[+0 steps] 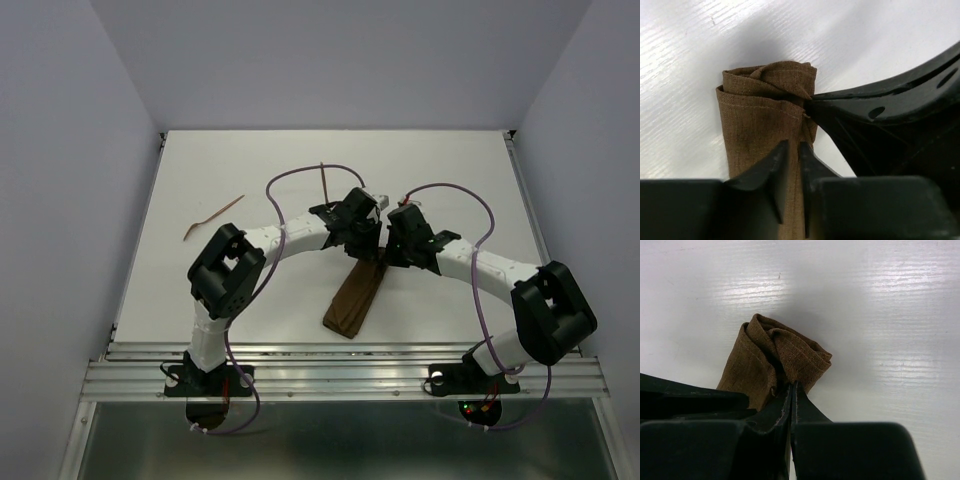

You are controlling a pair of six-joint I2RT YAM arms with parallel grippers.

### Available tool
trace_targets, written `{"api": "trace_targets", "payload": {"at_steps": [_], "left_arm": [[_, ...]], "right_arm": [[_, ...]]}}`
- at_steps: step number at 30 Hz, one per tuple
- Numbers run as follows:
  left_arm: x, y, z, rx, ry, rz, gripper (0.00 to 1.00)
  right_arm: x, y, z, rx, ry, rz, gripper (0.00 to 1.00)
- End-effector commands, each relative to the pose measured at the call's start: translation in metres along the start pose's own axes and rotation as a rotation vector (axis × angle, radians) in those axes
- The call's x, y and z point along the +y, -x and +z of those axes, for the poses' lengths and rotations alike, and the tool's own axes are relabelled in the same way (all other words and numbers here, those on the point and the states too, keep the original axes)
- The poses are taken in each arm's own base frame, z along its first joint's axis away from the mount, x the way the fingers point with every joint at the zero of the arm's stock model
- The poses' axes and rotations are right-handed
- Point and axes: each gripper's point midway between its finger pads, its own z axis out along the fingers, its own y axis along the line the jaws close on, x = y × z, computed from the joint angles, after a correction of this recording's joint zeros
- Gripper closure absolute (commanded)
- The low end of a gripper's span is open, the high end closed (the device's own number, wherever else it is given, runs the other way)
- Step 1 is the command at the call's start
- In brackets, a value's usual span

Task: Fold the napkin into a case and place the utensils inside
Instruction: Stuff the top corner of the smaller-rectangle-folded napkin into the folded napkin.

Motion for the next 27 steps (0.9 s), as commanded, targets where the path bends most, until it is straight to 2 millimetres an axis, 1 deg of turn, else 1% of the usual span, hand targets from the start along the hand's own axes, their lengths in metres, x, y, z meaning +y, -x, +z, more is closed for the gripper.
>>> {"api": "trace_targets", "payload": {"at_steps": [1, 2, 3, 8, 13, 15, 18, 19, 27], "left_arm": [[-0.006, 0.02, -0.024, -0.081, -0.005, 0.064, 0.89], [-0.006, 0.021, -0.024, -0.083, -0.002, 0.069, 0.96], [-0.003, 0.021, -0.023, -0.08, 0.002, 0.071, 1.0], [0.001, 0.02, -0.023, -0.078, 0.007, 0.091, 1.0], [0.006, 0.02, -0.018, -0.098, 0.004, 0.059, 1.0], [0.005, 0.023, -0.015, -0.11, -0.016, 0.038, 1.0], [0.0, 0.023, -0.012, -0.11, -0.052, 0.015, 1.0], [-0.003, 0.025, -0.01, -0.122, -0.066, 0.015, 1.0], [-0.014, 0.027, -0.001, -0.121, -0.143, 0.005, 1.0]], "right_arm": [[0.012, 0.015, -0.001, -0.05, 0.035, 0.002, 0.99], [0.012, 0.016, -0.001, -0.05, 0.035, 0.002, 0.99], [0.012, 0.016, -0.001, -0.051, 0.033, 0.0, 0.99], [0.013, 0.018, -0.002, -0.058, 0.033, 0.003, 0.99], [0.014, 0.02, -0.004, -0.061, 0.039, 0.006, 0.99], [0.015, 0.021, -0.004, -0.065, 0.04, 0.006, 0.99], [0.015, 0.021, -0.005, -0.063, 0.042, 0.006, 0.99], [0.015, 0.021, -0.004, -0.06, 0.041, 0.005, 0.99], [0.015, 0.021, -0.005, -0.06, 0.041, 0.005, 0.99]]}}
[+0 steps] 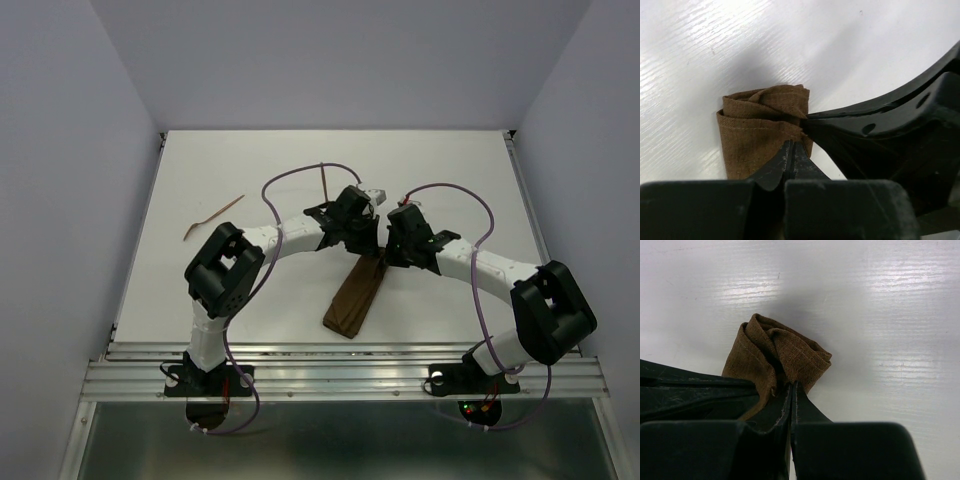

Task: Fold the napkin into a case and place the utensils inside
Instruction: Stuff the top corner of the smaller-rectangle-folded napkin into the folded napkin.

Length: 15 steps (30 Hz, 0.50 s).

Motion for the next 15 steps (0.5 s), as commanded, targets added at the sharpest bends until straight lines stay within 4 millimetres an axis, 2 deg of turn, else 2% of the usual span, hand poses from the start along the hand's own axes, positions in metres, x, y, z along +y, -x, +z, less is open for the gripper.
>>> {"api": "trace_targets", "payload": {"at_steps": [1, 8, 15], "left_arm": [[-0.017, 0.012, 0.001, -0.035, -0.081, 0.009, 1.0], [-0.014, -0.002, 0.018, 0.024, -0.118, -0.007, 1.0], [-0.024, 0.003, 0.03, 0.003, -0.175, -0.019, 1.0]], "right_arm": [[0.015, 0.022, -0.007, -0.065, 0.044, 0.007, 0.99], [0.015, 0.023, -0.008, -0.066, 0.044, 0.007, 0.99], [0.015, 0.021, -0.008, -0.06, 0.048, 0.006, 0.99]]}}
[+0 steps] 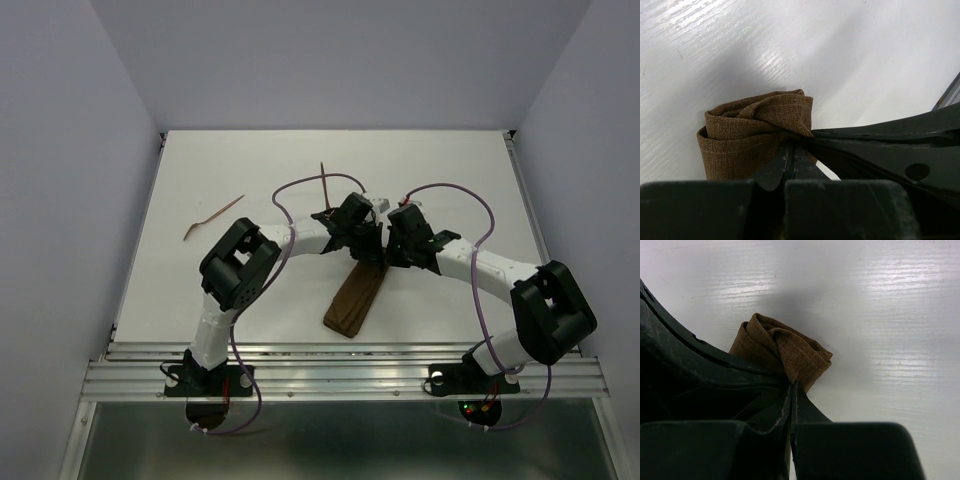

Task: Fold the napkin into a case and place the utensils inside
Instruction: Stuff the top corner of the smaller-rectangle-folded napkin into the folded napkin.

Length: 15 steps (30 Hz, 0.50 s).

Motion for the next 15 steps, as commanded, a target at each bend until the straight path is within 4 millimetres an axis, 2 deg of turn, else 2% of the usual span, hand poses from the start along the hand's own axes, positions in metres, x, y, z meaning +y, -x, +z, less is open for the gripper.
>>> {"api": "trace_targets", "payload": {"at_steps": [1, 9, 15], "left_arm": [[-0.023, 0.019, 0.001, -0.053, -0.087, 0.016, 1.0], [-0.021, 0.014, 0.01, -0.056, -0.106, -0.02, 1.0], [-0.013, 0.001, 0.025, -0.025, -0.094, -0.041, 1.0]], "right_arm": [[0.016, 0.022, -0.009, -0.064, 0.051, 0.007, 0.99], [0.019, 0.021, -0.01, -0.059, 0.066, 0.006, 0.99], [0.022, 0.018, -0.008, -0.044, 0.085, 0.003, 0.99]]}}
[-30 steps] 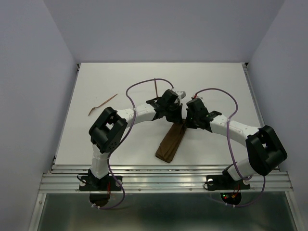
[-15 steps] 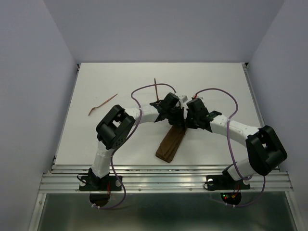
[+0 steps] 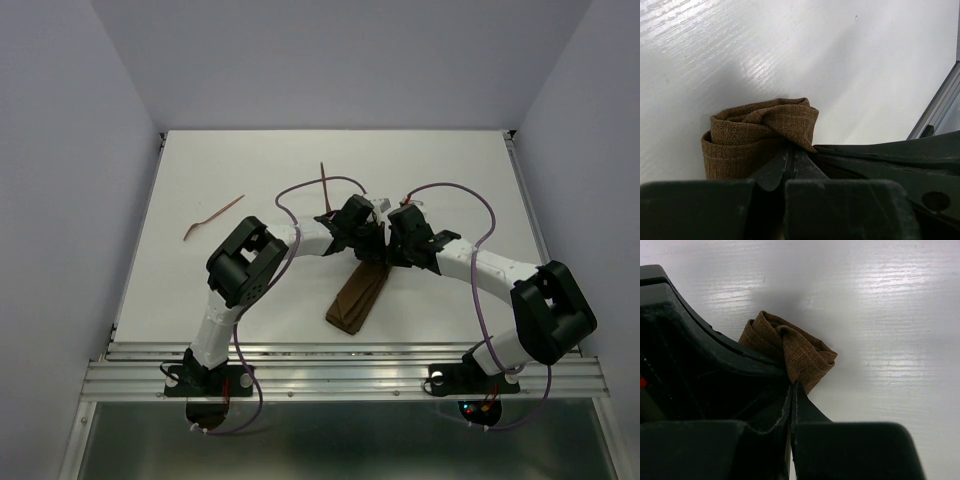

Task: Fold the napkin into a case and place the utensils inside
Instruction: Stuff the top corner of the smaller-rectangle-folded napkin into the folded napkin.

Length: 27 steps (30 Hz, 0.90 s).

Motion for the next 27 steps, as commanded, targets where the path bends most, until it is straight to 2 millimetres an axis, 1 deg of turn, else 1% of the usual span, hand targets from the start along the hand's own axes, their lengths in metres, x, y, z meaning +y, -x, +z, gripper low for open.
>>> {"api": "trace_targets", "payload": {"at_steps": [1, 3, 4, 6, 7, 11, 14, 20, 27], "left_arm": [[-0.01, -0.007, 0.008, 0.013, -0.049, 0.007, 1.0], [-0.016, -0.004, 0.003, 0.009, -0.064, 0.004, 1.0], [-0.025, 0.002, -0.004, -0.009, -0.076, 0.014, 1.0], [-0.032, 0.011, -0.013, -0.039, -0.078, 0.024, 1.0], [-0.039, 0.018, -0.023, -0.055, -0.084, 0.031, 1.0], [-0.044, 0.028, -0.045, -0.088, -0.074, 0.045, 1.0], [-0.038, 0.029, -0.055, -0.086, -0.07, 0.032, 1.0], [-0.026, 0.027, -0.056, -0.078, -0.044, 0.016, 1.0], [-0.011, 0.014, -0.044, -0.023, -0.013, -0.001, 1.0]], "right_arm": [[0.022, 0.02, -0.008, -0.051, 0.083, 0.007, 0.99], [0.02, 0.018, -0.007, -0.052, 0.077, 0.01, 0.99], [0.018, 0.018, -0.007, -0.056, 0.068, 0.01, 0.99], [0.017, 0.019, -0.007, -0.061, 0.061, 0.015, 0.99], [0.015, 0.018, -0.007, -0.064, 0.054, 0.017, 0.99], [0.013, 0.02, -0.008, -0.075, 0.046, 0.02, 0.99], [0.013, 0.022, -0.01, -0.082, 0.046, 0.026, 0.99], [0.015, 0.024, -0.011, -0.086, 0.047, 0.026, 0.99], [0.016, 0.025, -0.01, -0.083, 0.048, 0.026, 0.99]]}}
